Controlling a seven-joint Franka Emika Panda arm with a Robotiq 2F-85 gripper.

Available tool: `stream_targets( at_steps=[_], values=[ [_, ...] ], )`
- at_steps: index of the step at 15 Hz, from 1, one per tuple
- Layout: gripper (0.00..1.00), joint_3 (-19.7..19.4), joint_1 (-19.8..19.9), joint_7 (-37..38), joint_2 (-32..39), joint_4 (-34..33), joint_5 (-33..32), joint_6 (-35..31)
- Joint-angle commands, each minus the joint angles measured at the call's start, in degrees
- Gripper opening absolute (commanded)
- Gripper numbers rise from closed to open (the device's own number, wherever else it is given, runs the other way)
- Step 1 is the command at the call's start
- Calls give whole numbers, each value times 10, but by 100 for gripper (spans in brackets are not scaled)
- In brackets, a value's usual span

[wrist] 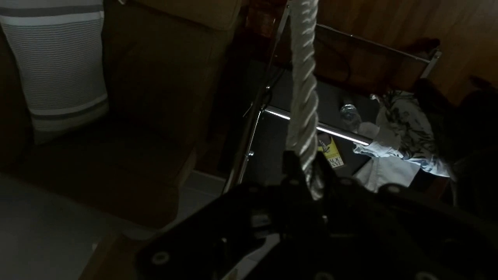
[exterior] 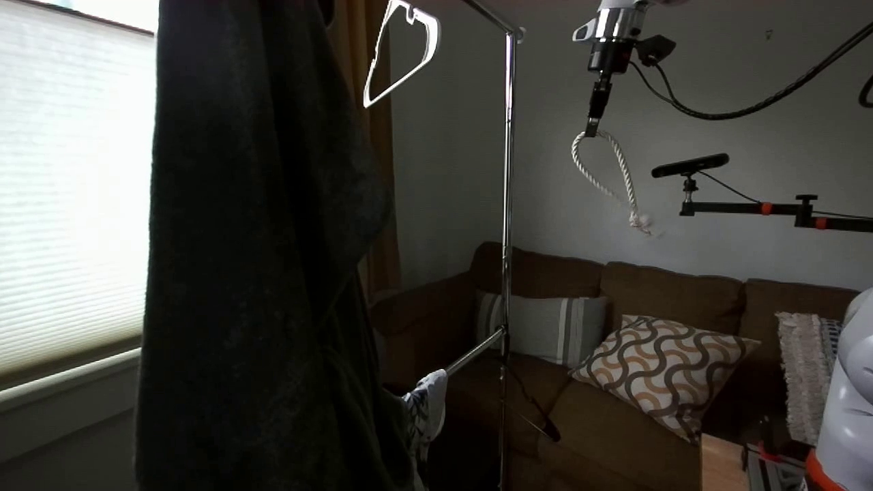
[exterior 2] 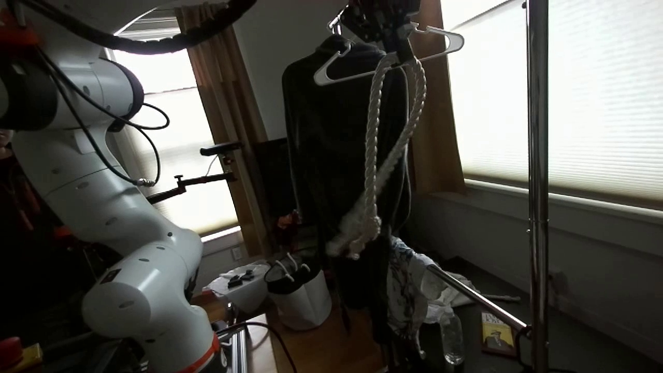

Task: Put the white cord on the bottom rail of the stand.

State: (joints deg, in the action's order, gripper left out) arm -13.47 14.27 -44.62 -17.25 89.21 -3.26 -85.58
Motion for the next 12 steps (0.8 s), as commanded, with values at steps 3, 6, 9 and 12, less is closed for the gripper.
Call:
stream_targets(
  at_steps=[3, 6, 9, 12],
  values=[
    [3, -7, -32, 30, -9, 16, 12, -18],
    [3, 19, -65, 74, -28, 64, 48, -48],
    [3, 43, -91, 104, -22, 107, 48, -53],
    [3, 52, -106, 149, 4, 150, 62, -79]
  ],
)
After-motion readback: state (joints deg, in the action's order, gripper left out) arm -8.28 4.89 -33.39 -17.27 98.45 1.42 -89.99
